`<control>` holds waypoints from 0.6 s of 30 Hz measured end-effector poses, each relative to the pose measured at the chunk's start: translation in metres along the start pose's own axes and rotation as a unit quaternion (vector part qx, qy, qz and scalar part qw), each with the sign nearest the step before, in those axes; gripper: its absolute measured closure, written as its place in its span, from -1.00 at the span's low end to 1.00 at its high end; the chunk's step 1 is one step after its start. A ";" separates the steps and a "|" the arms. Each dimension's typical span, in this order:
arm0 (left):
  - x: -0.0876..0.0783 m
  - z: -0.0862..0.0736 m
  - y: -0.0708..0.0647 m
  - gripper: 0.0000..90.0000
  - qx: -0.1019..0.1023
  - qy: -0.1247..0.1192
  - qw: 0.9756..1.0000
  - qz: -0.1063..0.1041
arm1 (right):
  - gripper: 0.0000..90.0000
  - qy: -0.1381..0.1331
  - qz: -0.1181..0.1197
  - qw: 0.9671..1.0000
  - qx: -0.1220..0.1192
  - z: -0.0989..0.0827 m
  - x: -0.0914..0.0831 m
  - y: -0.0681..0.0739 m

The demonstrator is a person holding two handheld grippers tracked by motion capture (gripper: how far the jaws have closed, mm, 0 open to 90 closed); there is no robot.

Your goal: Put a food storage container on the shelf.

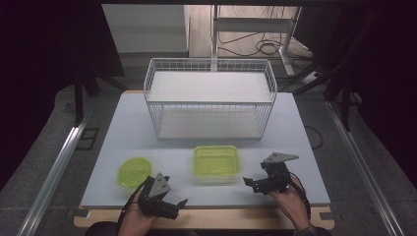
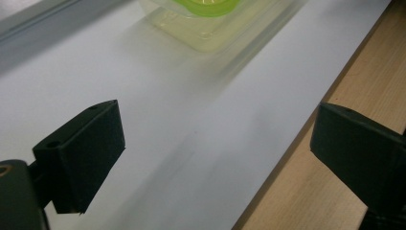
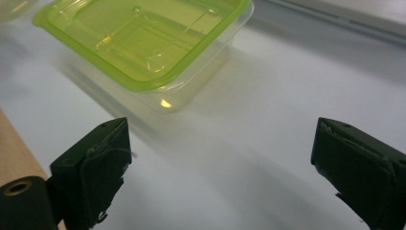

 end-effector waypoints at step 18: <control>0.001 -0.001 -0.002 -0.90 0.015 0.005 1.000 0.011 | -0.17 -0.010 0.061 0.993 0.097 0.033 0.021 -0.015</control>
Point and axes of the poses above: each handheld gripper's, and its own axes: x roughly forward along the jaws, z roughly out of its top, y roughly to its left, the point moved 2 cm from there along x, roughly forward along the jaws, and after that the axes turned 8 degrees about z, right-handed, at the moved point
